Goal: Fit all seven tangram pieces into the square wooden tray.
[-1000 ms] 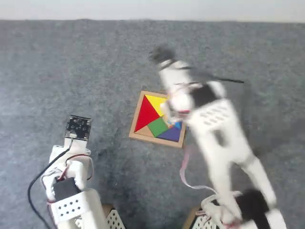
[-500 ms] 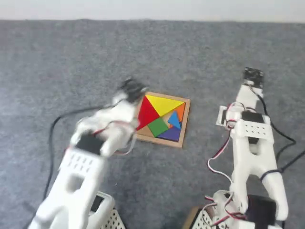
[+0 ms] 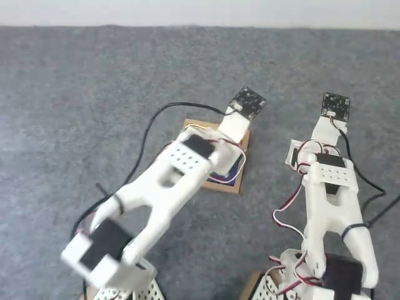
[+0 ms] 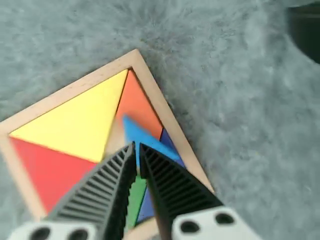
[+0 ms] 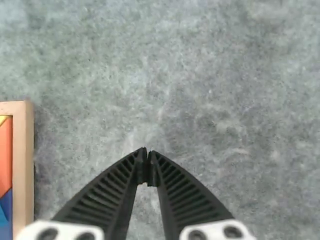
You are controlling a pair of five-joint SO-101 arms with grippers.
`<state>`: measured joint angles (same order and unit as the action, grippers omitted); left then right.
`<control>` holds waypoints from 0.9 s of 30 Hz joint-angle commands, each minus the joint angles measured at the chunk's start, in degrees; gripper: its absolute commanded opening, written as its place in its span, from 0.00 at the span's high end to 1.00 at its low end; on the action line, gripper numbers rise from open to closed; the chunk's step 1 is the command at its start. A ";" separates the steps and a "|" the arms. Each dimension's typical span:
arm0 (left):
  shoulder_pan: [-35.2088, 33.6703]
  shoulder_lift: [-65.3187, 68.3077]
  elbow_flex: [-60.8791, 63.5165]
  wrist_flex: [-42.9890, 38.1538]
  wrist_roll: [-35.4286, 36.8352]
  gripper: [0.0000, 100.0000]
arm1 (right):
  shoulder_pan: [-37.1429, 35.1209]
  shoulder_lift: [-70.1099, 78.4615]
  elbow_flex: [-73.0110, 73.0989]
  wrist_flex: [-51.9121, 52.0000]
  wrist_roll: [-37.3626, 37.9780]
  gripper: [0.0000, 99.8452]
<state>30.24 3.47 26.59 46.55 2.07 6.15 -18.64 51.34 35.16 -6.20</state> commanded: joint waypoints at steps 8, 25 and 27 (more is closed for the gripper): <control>1.14 6.33 -4.79 -2.99 0.62 0.99 | -2.86 -0.66 -0.62 -1.19 -0.44 0.99; -5.01 5.98 -3.82 2.37 1.41 0.99 | -2.51 -0.66 -0.35 -1.01 -0.35 0.99; -4.84 5.27 -4.09 2.20 3.34 0.99 | -2.51 -0.66 -0.44 -1.01 -0.35 0.99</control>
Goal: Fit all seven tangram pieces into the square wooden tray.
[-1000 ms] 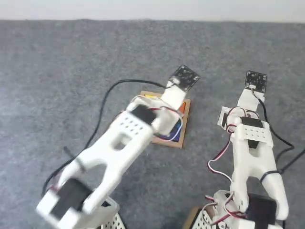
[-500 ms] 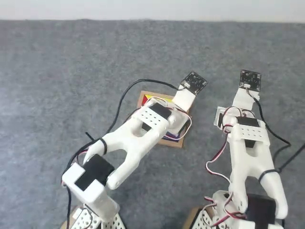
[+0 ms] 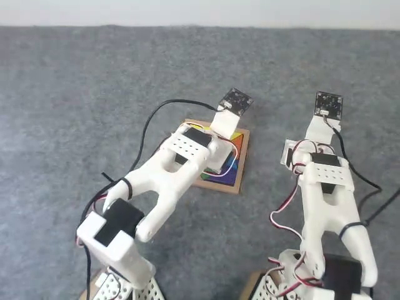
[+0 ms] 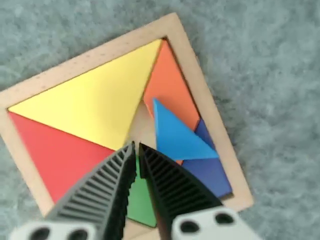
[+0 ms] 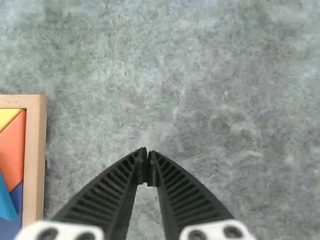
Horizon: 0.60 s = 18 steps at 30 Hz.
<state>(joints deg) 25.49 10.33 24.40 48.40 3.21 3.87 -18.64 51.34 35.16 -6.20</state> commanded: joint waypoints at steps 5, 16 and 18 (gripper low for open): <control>6.86 -6.68 0.22 -4.57 2.73 0.99 | -0.13 -3.12 -0.18 -1.01 -0.62 0.99; 8.18 12.75 -19.47 8.26 2.99 0.99 | -0.40 -15.78 7.91 -1.63 -0.44 0.99; 8.18 15.56 -22.99 11.78 2.99 0.99 | -0.22 -16.22 8.18 -1.63 -0.44 0.99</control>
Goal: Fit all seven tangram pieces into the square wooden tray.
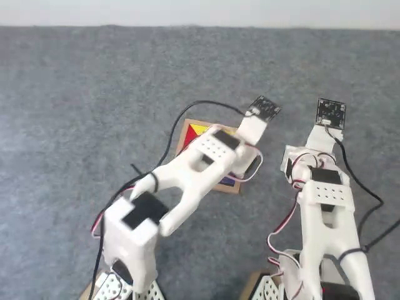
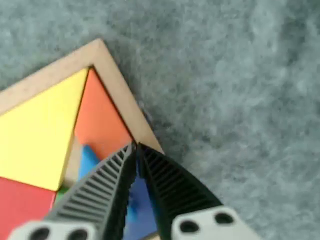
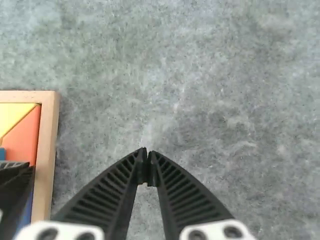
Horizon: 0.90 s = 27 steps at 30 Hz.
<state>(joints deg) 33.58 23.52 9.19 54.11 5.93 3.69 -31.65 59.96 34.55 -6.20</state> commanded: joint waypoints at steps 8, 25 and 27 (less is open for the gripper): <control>-0.09 2.55 -7.96 6.77 0.26 0.99 | -0.13 -3.12 -0.35 -1.01 -0.44 0.99; -7.38 -30.33 26.77 -14.68 1.23 0.99 | -0.40 -3.12 -0.35 -1.01 -0.35 0.99; -8.09 -25.41 24.48 -13.19 -0.35 0.99 | -0.40 -3.12 -0.18 -1.01 -0.35 0.99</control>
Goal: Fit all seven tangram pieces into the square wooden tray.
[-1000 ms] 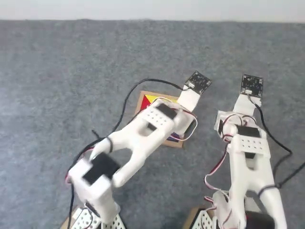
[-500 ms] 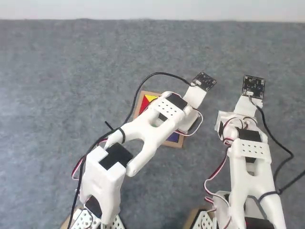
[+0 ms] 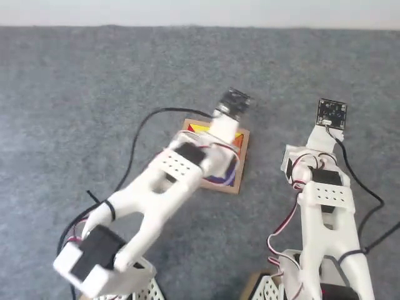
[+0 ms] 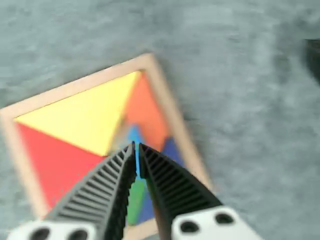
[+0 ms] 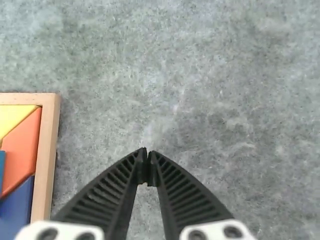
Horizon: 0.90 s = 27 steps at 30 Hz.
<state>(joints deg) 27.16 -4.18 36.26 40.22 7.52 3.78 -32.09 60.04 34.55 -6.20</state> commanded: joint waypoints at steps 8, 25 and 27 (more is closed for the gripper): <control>3.25 15.74 -15.43 10.02 -4.04 0.99 | -0.57 -2.68 1.58 -3.82 1.49 0.99; 1.49 8.44 -10.59 9.05 -0.09 0.99 | -0.57 -2.68 1.58 -3.82 1.76 0.99; 1.49 4.13 -7.52 6.95 0.00 0.99 | -0.66 -2.68 1.58 -3.82 1.76 0.99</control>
<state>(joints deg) 28.13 8.13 26.77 50.42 6.90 3.78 -32.09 61.98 31.82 -5.23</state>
